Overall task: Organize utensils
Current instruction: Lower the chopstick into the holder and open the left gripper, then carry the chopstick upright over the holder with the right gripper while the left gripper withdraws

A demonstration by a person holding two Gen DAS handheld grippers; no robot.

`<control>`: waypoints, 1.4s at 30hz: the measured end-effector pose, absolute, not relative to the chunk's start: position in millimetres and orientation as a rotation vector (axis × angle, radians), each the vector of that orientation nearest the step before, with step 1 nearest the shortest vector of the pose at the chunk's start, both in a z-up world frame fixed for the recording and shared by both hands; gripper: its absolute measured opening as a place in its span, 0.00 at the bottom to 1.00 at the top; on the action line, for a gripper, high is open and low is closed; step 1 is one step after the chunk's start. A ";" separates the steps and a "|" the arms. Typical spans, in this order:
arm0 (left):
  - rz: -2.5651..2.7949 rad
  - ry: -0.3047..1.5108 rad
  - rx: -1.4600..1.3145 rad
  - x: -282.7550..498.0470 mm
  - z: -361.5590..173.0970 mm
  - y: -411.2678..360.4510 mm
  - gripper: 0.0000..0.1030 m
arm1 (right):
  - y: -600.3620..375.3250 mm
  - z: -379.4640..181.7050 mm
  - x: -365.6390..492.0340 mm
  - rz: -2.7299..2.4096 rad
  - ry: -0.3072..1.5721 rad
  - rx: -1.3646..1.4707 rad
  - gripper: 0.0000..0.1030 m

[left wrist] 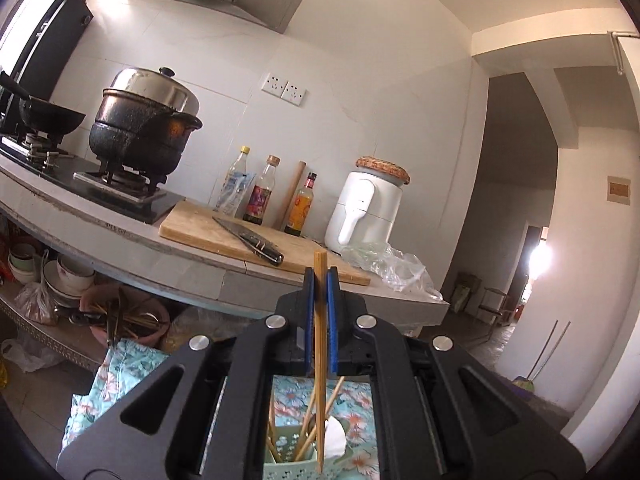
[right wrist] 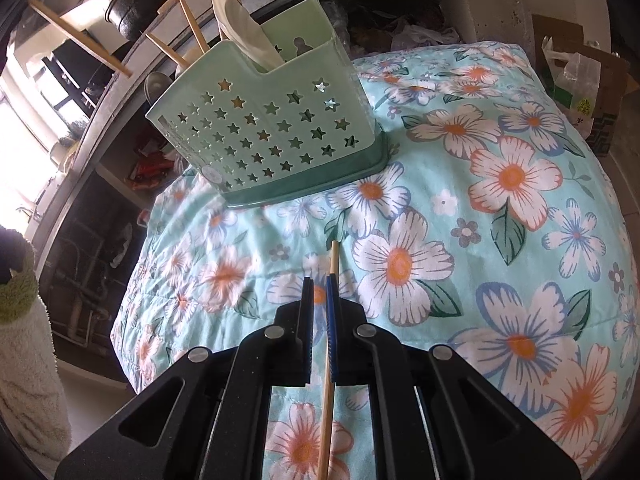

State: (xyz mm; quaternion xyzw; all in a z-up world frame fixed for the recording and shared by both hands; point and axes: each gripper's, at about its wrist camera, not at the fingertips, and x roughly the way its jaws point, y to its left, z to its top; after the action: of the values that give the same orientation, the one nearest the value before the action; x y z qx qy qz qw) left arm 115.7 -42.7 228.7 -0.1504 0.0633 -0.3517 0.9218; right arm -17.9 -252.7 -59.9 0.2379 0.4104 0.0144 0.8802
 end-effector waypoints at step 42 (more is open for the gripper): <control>-0.692 0.379 -0.282 66.0 88.6 24.9 0.60 | -242.4 161.0 -26.2 0.050 0.285 0.264 0.02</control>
State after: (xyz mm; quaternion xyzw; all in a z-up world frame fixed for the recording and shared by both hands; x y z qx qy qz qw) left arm 66.0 24.9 88.6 -0.1368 0.1838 -0.3360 0.9136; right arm -26.2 -242.4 161.0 0.1312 0.1418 0.0248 0.9808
